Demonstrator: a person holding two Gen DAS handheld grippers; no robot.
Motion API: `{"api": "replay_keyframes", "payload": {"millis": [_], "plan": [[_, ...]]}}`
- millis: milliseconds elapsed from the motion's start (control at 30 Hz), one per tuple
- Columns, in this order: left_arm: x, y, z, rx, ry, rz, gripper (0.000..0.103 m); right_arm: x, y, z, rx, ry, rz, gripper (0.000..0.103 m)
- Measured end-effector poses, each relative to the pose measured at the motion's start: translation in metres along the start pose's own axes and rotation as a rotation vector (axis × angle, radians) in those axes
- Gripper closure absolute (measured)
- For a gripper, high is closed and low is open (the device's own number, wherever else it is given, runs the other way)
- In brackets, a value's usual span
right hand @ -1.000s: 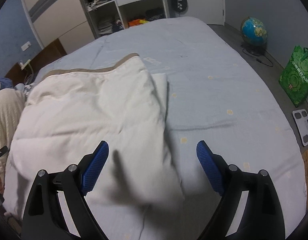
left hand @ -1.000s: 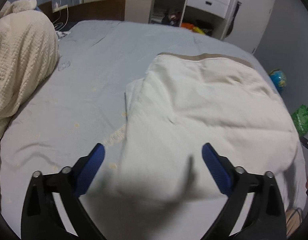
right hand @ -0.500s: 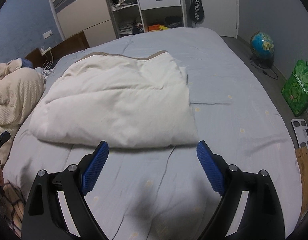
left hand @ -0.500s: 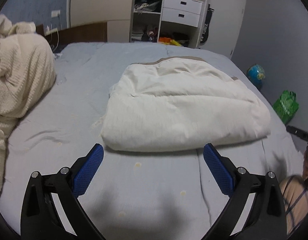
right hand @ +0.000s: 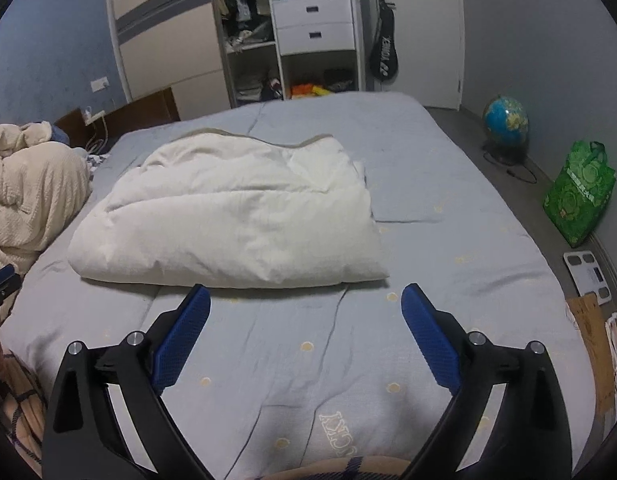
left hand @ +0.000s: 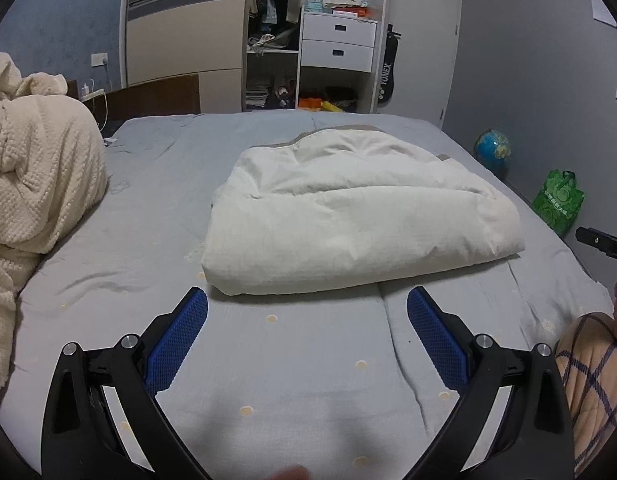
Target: Fold large clothes
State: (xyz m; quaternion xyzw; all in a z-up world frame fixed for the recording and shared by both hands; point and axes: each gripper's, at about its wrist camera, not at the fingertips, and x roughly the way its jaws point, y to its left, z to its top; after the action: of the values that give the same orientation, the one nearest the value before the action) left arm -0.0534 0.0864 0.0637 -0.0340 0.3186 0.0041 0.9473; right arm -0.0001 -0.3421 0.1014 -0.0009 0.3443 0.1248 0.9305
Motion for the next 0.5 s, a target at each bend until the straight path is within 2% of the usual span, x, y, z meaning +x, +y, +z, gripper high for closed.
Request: {"api": "replay_keyframes", "payload": {"millis": [233,500], "plan": [[0.008,-0.009,-0.003,0.021,0.017,0.025,0.007,0.006,0.013,-0.001,-0.067,0.021,-0.002,0.01],[0.015,-0.003,-0.004,-0.016,0.031,0.065,0.007,0.014,0.016,-0.002,-0.076,0.043,0.016,0.01]]}}
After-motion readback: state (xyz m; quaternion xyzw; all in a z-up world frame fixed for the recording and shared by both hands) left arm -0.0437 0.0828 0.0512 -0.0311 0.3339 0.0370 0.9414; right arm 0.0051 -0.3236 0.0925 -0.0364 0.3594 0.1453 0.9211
